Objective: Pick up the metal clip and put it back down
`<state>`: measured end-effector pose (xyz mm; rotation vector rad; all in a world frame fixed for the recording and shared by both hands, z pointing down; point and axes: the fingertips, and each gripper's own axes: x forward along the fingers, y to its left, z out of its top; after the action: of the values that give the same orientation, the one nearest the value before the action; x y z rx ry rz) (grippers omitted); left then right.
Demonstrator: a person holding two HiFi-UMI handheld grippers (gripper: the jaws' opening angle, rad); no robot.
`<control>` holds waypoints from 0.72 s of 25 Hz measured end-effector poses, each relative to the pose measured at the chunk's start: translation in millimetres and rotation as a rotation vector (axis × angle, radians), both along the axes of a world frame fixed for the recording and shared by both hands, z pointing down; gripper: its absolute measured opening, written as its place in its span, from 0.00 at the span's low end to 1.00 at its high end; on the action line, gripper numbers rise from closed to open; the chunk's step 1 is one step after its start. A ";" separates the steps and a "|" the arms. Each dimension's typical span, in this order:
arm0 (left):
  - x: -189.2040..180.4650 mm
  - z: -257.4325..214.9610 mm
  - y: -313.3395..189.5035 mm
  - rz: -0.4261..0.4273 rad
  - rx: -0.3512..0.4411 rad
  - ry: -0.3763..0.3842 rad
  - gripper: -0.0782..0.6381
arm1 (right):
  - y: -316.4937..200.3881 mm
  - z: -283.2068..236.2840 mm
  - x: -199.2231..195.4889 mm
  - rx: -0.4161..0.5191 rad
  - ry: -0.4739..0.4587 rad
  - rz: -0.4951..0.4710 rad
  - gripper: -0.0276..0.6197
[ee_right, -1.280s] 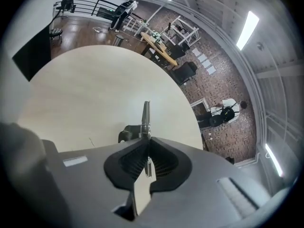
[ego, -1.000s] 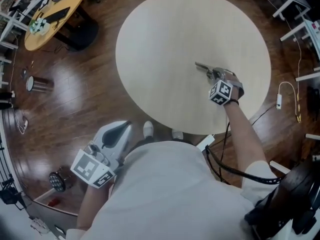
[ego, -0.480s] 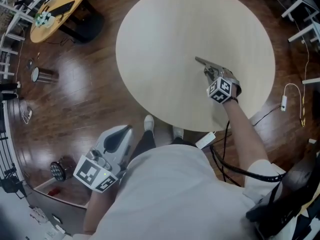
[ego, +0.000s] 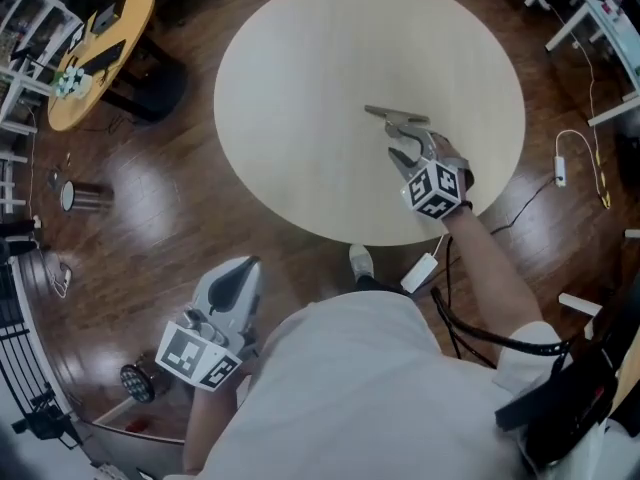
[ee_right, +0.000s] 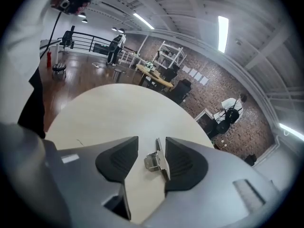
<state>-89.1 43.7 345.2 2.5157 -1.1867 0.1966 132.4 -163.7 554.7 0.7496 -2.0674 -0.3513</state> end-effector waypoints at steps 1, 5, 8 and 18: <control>0.3 -1.4 2.0 0.016 0.011 0.010 0.11 | 10.5 -9.7 0.7 0.012 -0.016 0.013 0.30; -13.1 -8.1 18.2 0.063 0.016 0.121 0.11 | 61.7 -43.0 -3.8 0.033 -0.090 0.069 0.30; -36.8 -5.9 35.6 0.098 0.027 0.129 0.11 | 105.9 -64.5 -19.0 0.034 -0.159 0.118 0.29; -51.5 21.9 84.1 0.307 0.018 0.216 0.11 | 262.5 -129.3 -44.5 0.077 -0.323 0.291 0.30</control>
<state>-140.6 127.8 367.1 2.6449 -0.7209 -0.0116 87.9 98.9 425.4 1.2023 -2.2089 -0.1532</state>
